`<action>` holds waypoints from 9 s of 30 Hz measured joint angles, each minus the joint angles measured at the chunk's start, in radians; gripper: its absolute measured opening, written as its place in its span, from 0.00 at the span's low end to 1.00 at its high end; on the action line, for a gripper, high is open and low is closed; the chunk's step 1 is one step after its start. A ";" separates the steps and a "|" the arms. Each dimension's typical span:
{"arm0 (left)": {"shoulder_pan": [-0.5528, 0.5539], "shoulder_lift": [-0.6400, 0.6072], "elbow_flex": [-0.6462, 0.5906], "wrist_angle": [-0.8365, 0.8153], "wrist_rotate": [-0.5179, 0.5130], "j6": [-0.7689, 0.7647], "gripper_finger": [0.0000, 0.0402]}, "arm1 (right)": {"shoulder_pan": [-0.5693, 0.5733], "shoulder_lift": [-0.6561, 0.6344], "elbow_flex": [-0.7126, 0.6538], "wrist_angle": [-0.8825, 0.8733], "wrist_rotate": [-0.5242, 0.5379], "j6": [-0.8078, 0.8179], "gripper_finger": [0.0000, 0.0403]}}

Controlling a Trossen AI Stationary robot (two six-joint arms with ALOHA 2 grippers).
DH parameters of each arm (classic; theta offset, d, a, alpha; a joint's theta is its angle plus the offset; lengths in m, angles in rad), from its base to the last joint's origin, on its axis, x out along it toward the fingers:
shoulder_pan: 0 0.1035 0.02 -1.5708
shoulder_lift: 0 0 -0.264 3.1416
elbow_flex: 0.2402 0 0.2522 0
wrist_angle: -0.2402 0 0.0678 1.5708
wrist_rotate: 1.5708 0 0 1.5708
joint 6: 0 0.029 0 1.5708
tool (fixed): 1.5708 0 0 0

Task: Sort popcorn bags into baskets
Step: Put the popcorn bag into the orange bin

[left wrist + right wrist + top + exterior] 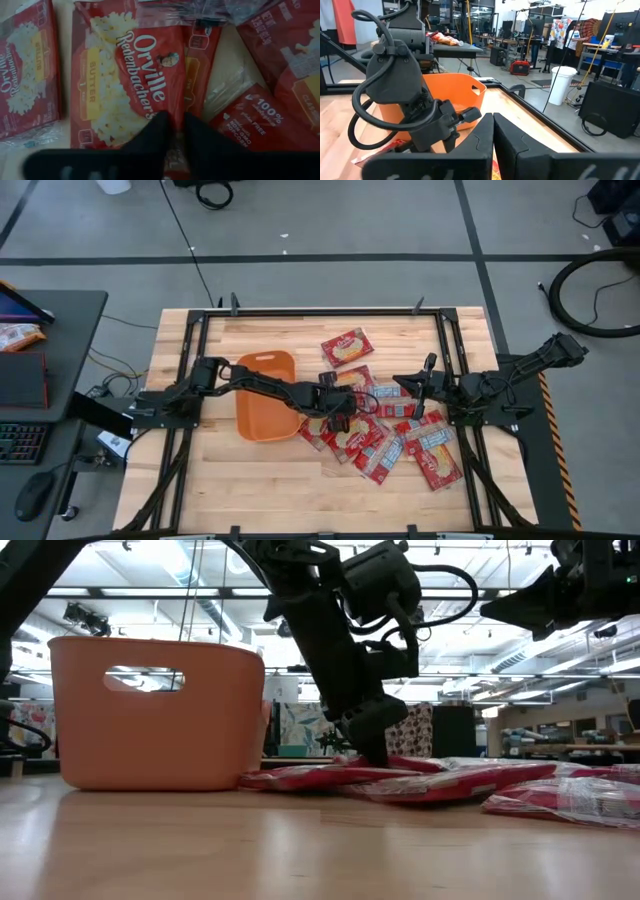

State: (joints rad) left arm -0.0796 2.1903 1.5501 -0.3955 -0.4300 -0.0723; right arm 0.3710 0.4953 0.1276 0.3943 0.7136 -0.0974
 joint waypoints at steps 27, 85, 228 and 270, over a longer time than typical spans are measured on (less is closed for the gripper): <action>-0.055 -0.067 0.558 -1.078 -0.084 -0.454 0.05 | 0.001 0.000 0.000 -0.006 -0.008 -0.011 0.04; -0.068 -0.430 0.008 -0.972 0.154 -1.153 0.40 | -0.131 -0.011 0.000 0.152 -0.106 -0.265 0.04; -0.069 -0.568 -0.114 -0.625 0.029 -1.059 0.37 | -0.151 0.002 0.000 0.148 -0.109 -0.245 0.04; -0.105 0.053 0.271 -0.429 0.239 -0.617 0.47 | -0.152 0.004 0.000 0.151 -0.123 -0.243 0.04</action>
State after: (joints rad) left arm -0.1849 2.2430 1.8211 -0.8247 -0.1912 -0.6892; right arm 0.2192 0.4992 0.1275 0.5457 0.5903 -0.3407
